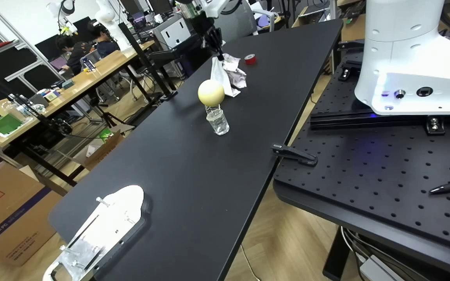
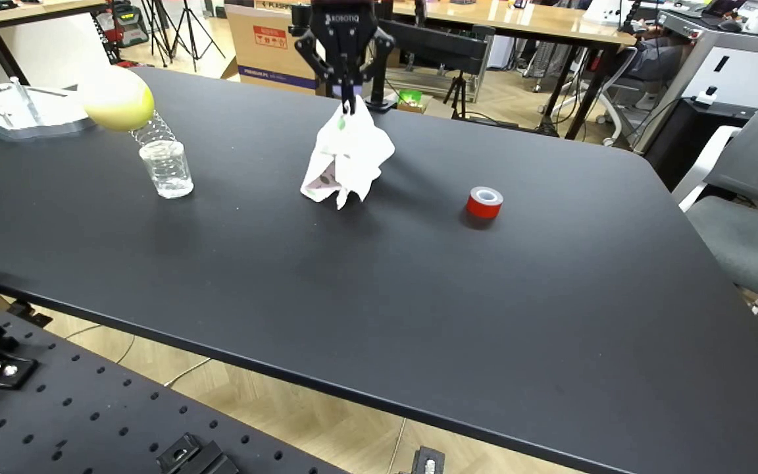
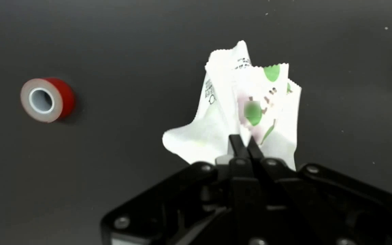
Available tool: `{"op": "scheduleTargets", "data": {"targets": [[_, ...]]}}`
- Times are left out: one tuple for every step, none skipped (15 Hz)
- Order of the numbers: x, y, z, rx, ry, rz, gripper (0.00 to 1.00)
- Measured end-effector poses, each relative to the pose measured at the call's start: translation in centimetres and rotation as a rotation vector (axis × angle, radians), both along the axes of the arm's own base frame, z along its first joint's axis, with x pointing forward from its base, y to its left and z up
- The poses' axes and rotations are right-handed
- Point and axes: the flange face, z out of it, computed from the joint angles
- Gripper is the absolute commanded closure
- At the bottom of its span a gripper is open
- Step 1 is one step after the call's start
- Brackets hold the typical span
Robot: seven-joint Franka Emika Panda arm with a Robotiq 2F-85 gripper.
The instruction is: Pick up the towel from the table and put it on the tripod.
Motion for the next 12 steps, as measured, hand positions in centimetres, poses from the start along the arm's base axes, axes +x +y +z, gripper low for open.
{"op": "scheduleTargets", "data": {"targets": [[0.5, 0.4, 2.0, -0.003, -0.008, 0.004, 0.99], [1.1, 0.9, 4.1, -0.007, -0.019, 0.009, 0.99], [1.6, 1.3, 6.1, -0.011, -0.030, 0.013, 0.99], [2.1, 1.7, 8.1, -0.015, -0.040, 0.018, 0.99], [2.6, 2.1, 10.1, -0.018, -0.050, 0.022, 0.99], [3.1, 2.6, 12.1, -0.021, -0.060, 0.026, 0.99], [3.7, 3.1, 13.9, -0.024, -0.072, 0.029, 0.99], [4.4, 3.6, 15.6, -0.025, -0.088, 0.034, 0.99], [5.1, 4.2, 17.3, -0.025, -0.109, 0.040, 0.99], [5.8, 5.0, 18.7, -0.024, -0.129, 0.048, 0.99], [6.4, 5.8, 19.9, -0.022, -0.150, 0.059, 0.99], [7.1, 6.7, 20.7, -0.019, -0.166, 0.070, 0.99]]}}
